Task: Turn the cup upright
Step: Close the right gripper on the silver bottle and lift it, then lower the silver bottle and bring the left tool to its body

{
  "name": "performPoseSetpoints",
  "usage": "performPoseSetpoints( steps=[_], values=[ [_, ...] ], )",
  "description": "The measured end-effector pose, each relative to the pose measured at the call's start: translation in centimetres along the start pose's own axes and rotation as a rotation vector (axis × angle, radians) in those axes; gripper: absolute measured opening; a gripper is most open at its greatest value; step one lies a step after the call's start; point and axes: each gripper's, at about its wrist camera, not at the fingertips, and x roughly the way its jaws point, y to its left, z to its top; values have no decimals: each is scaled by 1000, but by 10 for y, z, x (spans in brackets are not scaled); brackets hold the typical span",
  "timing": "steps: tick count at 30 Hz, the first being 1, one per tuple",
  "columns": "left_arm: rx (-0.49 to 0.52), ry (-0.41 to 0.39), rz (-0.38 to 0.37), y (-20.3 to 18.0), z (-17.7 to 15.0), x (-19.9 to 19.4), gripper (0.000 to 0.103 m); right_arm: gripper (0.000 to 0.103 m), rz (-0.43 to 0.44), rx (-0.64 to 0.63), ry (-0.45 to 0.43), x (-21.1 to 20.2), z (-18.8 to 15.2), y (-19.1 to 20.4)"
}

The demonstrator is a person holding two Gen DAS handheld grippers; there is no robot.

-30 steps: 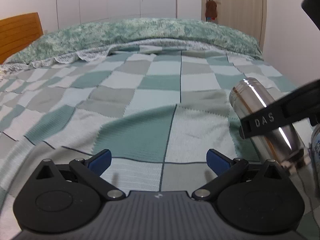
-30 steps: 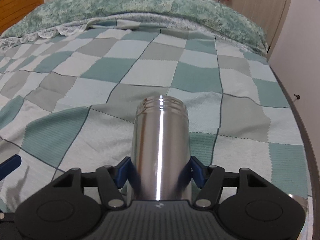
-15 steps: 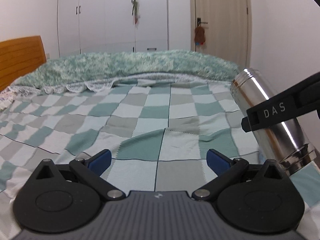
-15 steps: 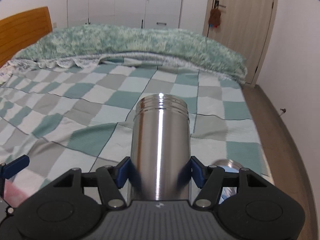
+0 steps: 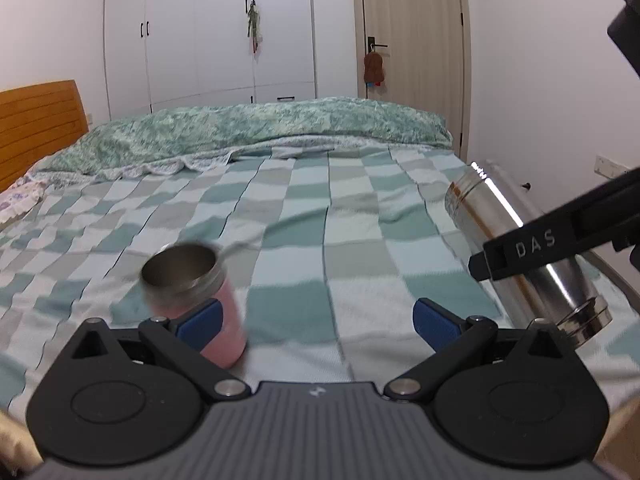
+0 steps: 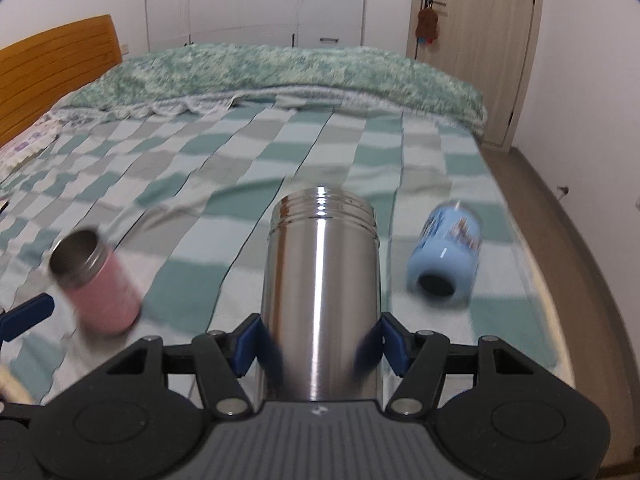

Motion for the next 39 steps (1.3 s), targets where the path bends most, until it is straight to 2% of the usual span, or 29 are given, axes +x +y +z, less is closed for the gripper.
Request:
performPoseSetpoints(
  steps=[7, 12, 16, 25, 26, 27, 29, 39],
  values=[
    [-36, 35, 15, 31, -33, -15, 103, 62, 37, 13, 86, 16, -40, 35],
    [-43, 53, 26, 44, -46, -16, 103, 62, 58, 21, 121, 34, -44, 57],
    [-54, 62, 41, 52, -50, -14, 103, 62, 24, 31, 166, 54, -46, 68],
    [-65, 72, 45, 57, -54, -13, 103, 62, -8, 52, 201, 72, -55, 71],
    [-66, 73, 45, 57, -54, -14, 103, 64, -6, 49, 194, 69, -54, 70],
    [-65, 73, 44, 57, -54, -14, 103, 79, -4, 49, 186, 66, -53, 68],
    [-62, 74, 42, 57, -53, -15, 103, 98, 13, 44, 144, 55, -51, 63],
    [-1, 81, 22, 30, -39, -22, 103, 101, 40, -38, -23, 6, -56, -1]
  ],
)
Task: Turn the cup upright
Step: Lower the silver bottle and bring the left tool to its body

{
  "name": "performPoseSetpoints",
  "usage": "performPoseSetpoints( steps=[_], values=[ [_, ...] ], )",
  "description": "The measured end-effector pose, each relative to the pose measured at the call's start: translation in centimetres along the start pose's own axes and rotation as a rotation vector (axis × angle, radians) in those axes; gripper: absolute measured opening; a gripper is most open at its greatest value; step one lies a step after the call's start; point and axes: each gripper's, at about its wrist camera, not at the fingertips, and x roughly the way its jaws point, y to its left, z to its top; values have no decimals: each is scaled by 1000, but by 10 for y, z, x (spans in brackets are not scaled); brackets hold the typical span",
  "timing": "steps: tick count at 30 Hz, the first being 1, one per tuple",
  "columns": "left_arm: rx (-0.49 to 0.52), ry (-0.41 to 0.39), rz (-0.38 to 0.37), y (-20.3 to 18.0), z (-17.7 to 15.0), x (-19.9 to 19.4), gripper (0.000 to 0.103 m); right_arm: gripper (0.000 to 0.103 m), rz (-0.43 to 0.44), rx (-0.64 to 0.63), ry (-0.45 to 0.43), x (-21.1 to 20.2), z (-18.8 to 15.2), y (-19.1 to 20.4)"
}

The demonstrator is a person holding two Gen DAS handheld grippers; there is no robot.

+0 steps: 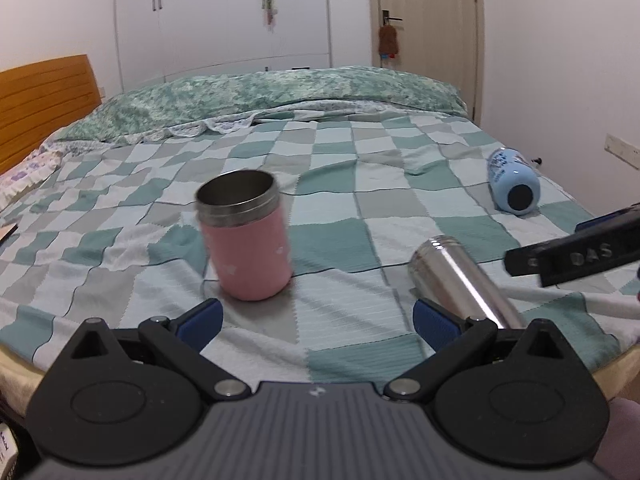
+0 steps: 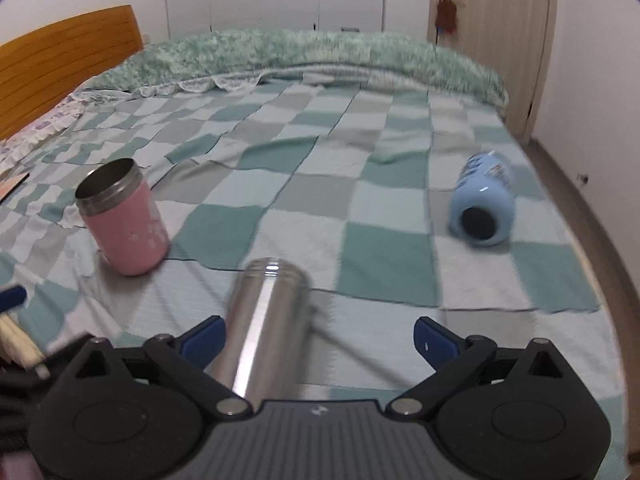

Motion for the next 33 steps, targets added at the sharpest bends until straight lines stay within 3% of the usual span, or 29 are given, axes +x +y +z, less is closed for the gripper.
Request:
performPoseSetpoints(
  steps=[11, 18, 25, 33],
  values=[
    [30, 71, -48, -60, 19, 12, 103, 102, 21, -27, -28, -2, -22, -89],
    [1, 150, -53, -82, 32, 39, 103, 102, 60, -135, -34, 13, -27, -102],
    [34, 217, -26, -93, 42, 68, 103, 102, 131, -221, -53, 31, -26, -105],
    [24, 329, -26, -105, 50, 104, 103, 102, 179, -241, -61, 53, -24, -113]
  ],
)
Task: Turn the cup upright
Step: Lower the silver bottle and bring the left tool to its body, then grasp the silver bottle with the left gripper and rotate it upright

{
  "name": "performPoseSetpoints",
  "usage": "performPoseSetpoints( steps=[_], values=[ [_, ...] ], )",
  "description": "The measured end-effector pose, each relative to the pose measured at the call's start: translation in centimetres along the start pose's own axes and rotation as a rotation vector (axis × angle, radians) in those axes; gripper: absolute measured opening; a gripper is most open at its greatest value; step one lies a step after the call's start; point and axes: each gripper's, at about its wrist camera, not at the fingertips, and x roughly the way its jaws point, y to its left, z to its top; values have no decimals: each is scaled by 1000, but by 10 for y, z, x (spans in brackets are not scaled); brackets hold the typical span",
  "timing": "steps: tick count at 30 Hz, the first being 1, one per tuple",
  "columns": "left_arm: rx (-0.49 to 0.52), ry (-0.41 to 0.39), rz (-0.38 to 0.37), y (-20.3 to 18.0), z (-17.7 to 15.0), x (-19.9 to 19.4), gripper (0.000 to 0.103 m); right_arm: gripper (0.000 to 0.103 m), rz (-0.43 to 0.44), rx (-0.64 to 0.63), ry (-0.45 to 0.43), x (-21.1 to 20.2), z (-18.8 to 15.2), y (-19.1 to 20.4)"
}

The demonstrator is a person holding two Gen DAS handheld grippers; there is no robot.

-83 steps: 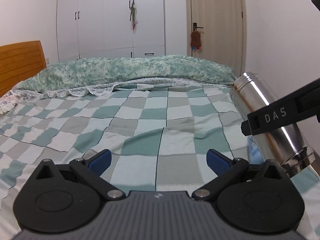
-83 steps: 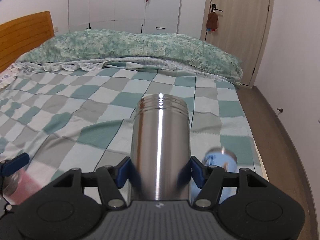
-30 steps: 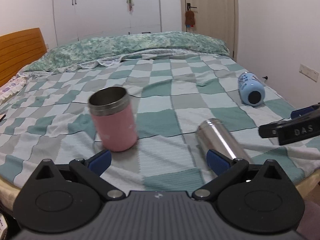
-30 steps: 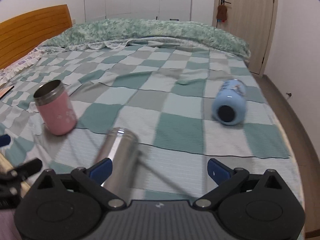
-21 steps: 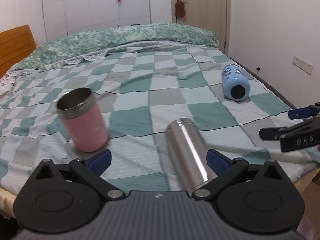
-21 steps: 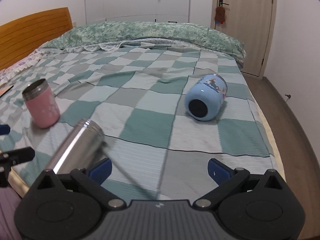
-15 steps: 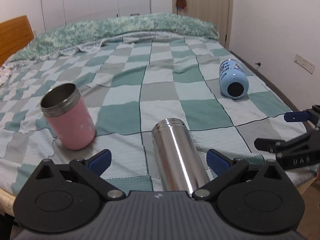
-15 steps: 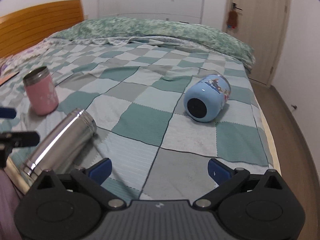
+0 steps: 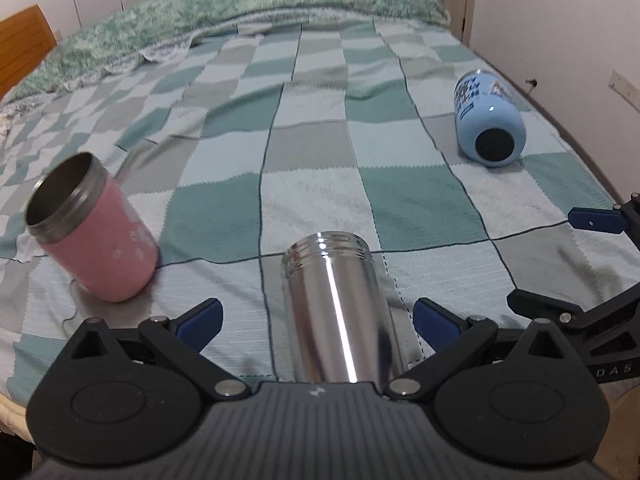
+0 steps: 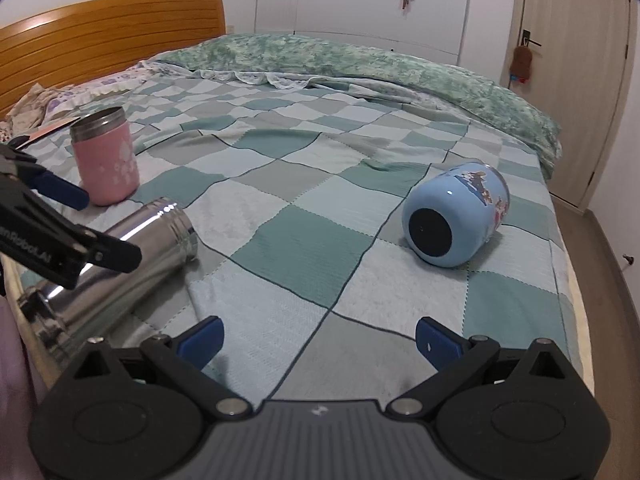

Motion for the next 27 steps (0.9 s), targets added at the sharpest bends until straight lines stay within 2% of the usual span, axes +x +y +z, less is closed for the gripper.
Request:
performPoseSetpoints(
  steps=[5, 10, 13, 15, 16, 23, 27],
  values=[
    [-3, 82, 14, -3, 9, 22, 103, 102, 17, -1, -3, 12, 0, -8],
    [32, 125, 23, -7, 18, 40, 101, 102, 27, 0, 0, 22, -1, -13],
    [30, 171, 17, -7, 23, 51, 84, 102, 28, 1, 4, 26, -2, -13],
    [25, 224, -12, -7, 24, 60, 68, 102, 29, 3, 6, 29, -3, -14],
    [23, 238, -21, -7, 23, 63, 68, 102, 29, 3, 7, 29, -3, -14],
    [46, 205, -39, -8, 22, 59, 67, 102, 22, 10, 0, 26, -3, -13],
    [49, 159, -51, -7, 21, 47, 67, 102, 17, 9, -9, 19, -2, -9]
  ],
)
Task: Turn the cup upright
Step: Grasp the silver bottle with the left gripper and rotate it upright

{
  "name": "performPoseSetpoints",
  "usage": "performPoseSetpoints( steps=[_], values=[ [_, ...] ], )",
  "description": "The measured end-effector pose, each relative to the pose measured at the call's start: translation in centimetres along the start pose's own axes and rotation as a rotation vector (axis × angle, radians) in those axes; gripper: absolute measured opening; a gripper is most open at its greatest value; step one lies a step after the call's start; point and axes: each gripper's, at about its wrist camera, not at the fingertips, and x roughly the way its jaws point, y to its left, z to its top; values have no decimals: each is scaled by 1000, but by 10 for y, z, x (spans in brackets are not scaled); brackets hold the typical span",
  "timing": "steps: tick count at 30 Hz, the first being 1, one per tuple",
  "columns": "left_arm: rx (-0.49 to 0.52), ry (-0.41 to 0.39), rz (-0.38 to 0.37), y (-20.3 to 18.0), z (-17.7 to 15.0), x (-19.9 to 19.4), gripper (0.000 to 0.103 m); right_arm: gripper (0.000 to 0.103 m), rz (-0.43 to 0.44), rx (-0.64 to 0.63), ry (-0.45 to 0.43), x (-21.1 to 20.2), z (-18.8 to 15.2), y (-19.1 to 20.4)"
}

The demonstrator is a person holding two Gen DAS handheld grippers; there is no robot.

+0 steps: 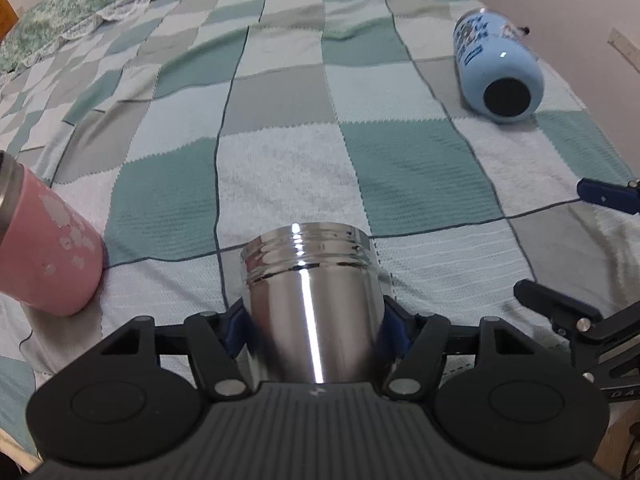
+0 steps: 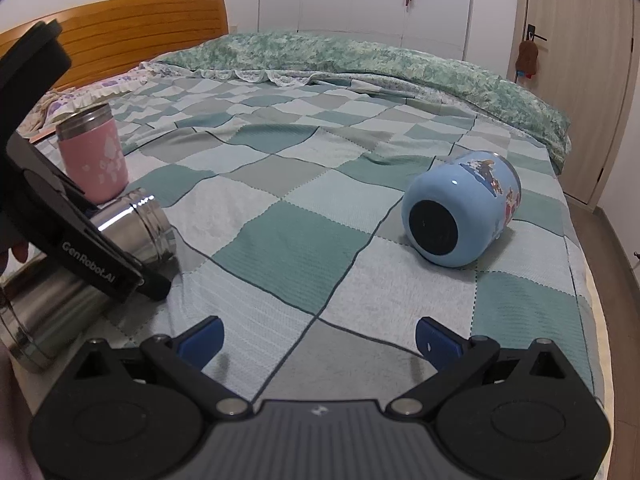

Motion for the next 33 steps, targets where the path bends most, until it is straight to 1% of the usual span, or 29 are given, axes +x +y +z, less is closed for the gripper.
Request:
performPoseSetpoints(
  steps=[4, 8, 11, 13, 14, 16, 19, 22, 24, 27, 33],
  values=[
    [-1, -81, -22, 6, -3, -25, 66, 102, -10, -5, -14, -10, 1, 6],
    [-35, -192, -40, 23, -8, -58, 65, 102, -15, -8, -40, -24, 2, 11],
    [-57, -306, -38, 34, -10, -84, 64, 102, -21, -12, -56, -32, 5, 17],
    [-64, -382, -2, 36, -9, -95, 64, 102, -25, -10, -68, -35, 6, 19],
    [-69, -432, 14, 37, -8, -100, 64, 102, -27, -8, -73, -36, 7, 20],
    [-94, -515, 24, 41, -5, -105, 63, 102, -32, 0, -87, -37, 9, 22],
    [-133, -622, 17, 45, 1, -105, 64, 102, -36, 17, -105, -36, 12, 24],
    [-170, -671, 18, 43, 7, -95, 64, 102, -41, 34, -112, -31, 15, 24],
    [-186, -692, 40, 41, 10, -86, 64, 102, -44, 43, -116, -27, 17, 25],
    [-171, -736, 75, 39, 6, -77, 64, 102, -51, 53, -119, -21, 22, 24],
    [-135, -735, 103, 37, 7, -63, 64, 102, -73, 66, -123, -9, 31, 23]
  ],
)
